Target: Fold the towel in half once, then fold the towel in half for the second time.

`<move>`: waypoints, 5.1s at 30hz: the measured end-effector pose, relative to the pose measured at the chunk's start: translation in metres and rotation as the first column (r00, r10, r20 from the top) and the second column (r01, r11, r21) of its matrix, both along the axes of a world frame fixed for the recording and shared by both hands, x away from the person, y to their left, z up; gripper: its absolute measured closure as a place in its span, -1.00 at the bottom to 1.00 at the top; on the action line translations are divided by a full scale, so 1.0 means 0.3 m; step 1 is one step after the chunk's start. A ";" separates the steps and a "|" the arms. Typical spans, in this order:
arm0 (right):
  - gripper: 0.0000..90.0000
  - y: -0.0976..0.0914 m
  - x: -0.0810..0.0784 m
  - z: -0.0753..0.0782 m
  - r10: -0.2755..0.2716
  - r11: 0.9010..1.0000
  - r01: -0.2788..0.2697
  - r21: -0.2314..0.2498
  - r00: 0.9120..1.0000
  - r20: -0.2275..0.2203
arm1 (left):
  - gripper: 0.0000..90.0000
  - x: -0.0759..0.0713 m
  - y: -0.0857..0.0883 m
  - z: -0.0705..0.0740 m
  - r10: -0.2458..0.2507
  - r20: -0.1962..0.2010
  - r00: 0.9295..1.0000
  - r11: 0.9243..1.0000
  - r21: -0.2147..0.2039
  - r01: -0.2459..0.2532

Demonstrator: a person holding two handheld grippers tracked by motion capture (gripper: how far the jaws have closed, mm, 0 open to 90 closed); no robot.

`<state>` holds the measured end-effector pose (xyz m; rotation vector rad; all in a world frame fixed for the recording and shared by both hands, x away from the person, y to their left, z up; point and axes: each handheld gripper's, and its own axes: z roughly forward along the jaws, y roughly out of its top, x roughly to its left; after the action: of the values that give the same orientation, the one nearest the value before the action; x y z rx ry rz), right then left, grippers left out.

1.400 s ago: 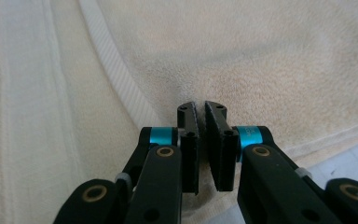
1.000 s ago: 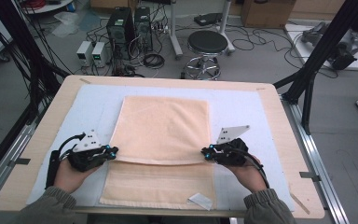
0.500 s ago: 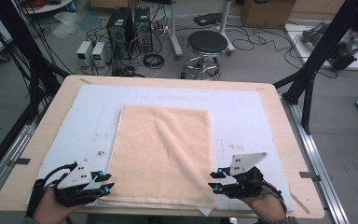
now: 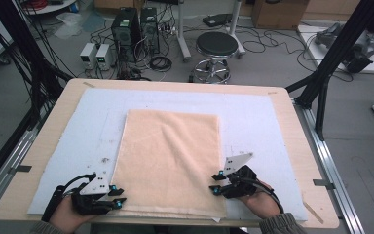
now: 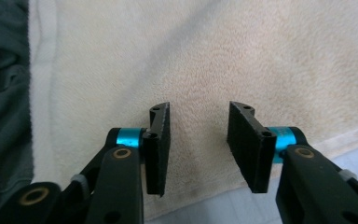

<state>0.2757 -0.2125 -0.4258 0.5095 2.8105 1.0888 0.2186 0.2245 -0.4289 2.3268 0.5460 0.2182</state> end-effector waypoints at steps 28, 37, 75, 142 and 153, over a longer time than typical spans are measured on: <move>0.49 0.003 0.007 -0.004 0.053 0.999 -0.052 0.013 0.998 -0.025 | 0.23 -0.001 0.007 0.013 0.032 0.030 0.999 0.999 0.002 -0.033; 0.08 -0.014 0.052 0.042 -0.052 0.993 0.051 0.107 0.999 0.013 | -0.02 0.060 0.010 0.070 0.116 0.077 0.990 0.989 -0.104 -0.108; -0.48 0.037 0.261 0.140 -0.171 0.979 0.164 0.124 0.984 0.050 | -0.27 0.253 0.048 0.157 0.250 0.085 0.965 0.952 -0.202 -0.229; 0.83 -0.003 0.669 0.140 -0.380 0.923 0.375 0.091 0.923 0.057 | 0.86 0.815 0.024 0.198 0.536 0.021 0.844 0.821 -0.248 -0.515; 0.82 -0.014 0.641 0.295 -0.333 0.937 0.319 0.142 0.939 0.088 | 0.86 0.740 0.053 0.255 0.497 0.062 0.865 0.845 -0.262 -0.467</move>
<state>0.4680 -0.2166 -0.3374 0.8637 2.4545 1.1829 0.4405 0.2404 -0.3523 1.8904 1.0334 0.5064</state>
